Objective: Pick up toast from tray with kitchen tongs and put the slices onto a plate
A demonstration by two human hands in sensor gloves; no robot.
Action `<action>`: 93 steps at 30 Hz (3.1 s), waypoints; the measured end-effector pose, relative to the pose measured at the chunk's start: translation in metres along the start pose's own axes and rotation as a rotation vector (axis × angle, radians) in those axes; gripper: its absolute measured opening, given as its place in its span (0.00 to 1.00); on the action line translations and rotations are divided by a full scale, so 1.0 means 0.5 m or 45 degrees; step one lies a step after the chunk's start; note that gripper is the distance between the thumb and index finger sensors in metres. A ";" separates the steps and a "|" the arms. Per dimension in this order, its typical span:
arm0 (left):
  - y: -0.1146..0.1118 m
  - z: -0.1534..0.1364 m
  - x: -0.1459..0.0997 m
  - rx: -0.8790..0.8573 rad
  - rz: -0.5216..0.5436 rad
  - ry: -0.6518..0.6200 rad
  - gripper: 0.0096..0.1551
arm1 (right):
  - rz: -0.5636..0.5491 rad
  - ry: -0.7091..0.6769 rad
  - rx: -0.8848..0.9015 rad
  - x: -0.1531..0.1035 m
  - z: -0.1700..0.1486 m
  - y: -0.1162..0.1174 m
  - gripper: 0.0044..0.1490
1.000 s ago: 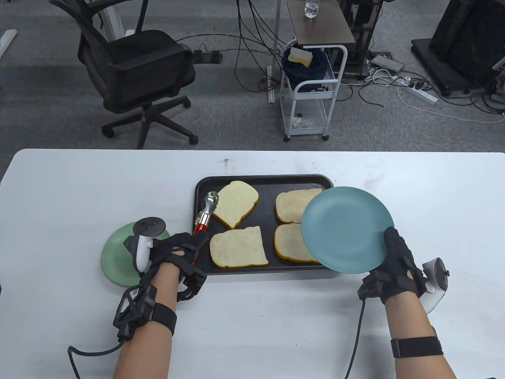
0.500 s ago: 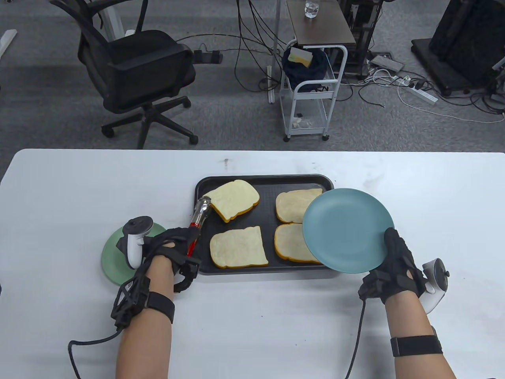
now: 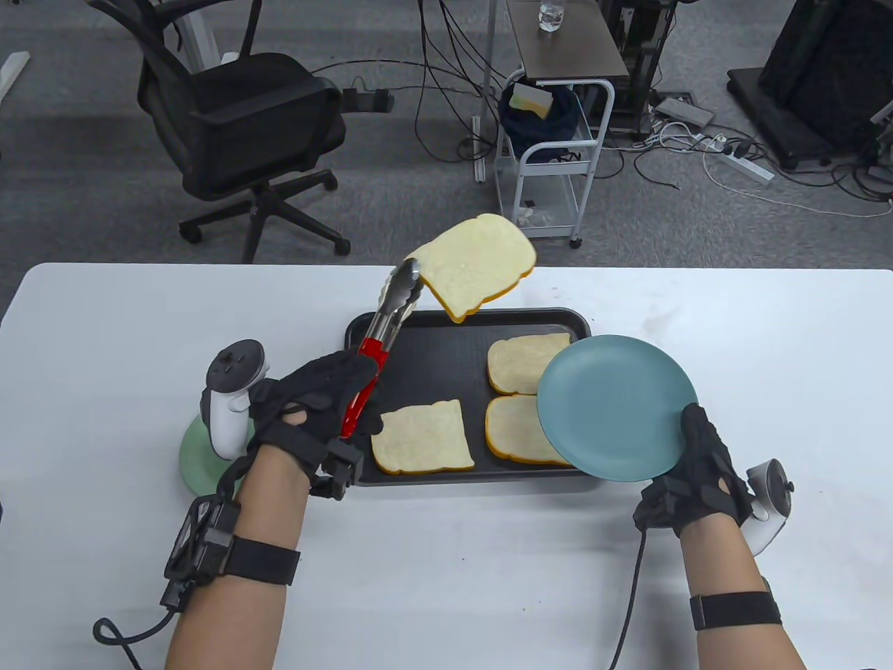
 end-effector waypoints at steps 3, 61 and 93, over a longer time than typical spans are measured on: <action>-0.066 0.013 -0.003 0.075 -0.107 -0.024 0.38 | -0.007 0.004 0.008 0.000 -0.002 -0.001 0.33; -0.109 -0.241 0.232 0.431 -0.058 0.553 0.49 | -0.048 0.079 0.208 0.001 0.006 -0.031 0.33; -0.036 0.165 0.047 0.183 -0.032 -0.094 0.39 | -0.061 0.078 0.187 0.006 -0.002 -0.038 0.33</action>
Point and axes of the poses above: the tracker on the back of each hand, its own z axis roughly to the thumb side, its own x axis roughly from the wrist to the fingertips, y = z × x, the point moved 4 cm from there along x, roughly from the wrist to the fingertips, and after that the axes turned 3 degrees about -z, right-handed, at the moved point
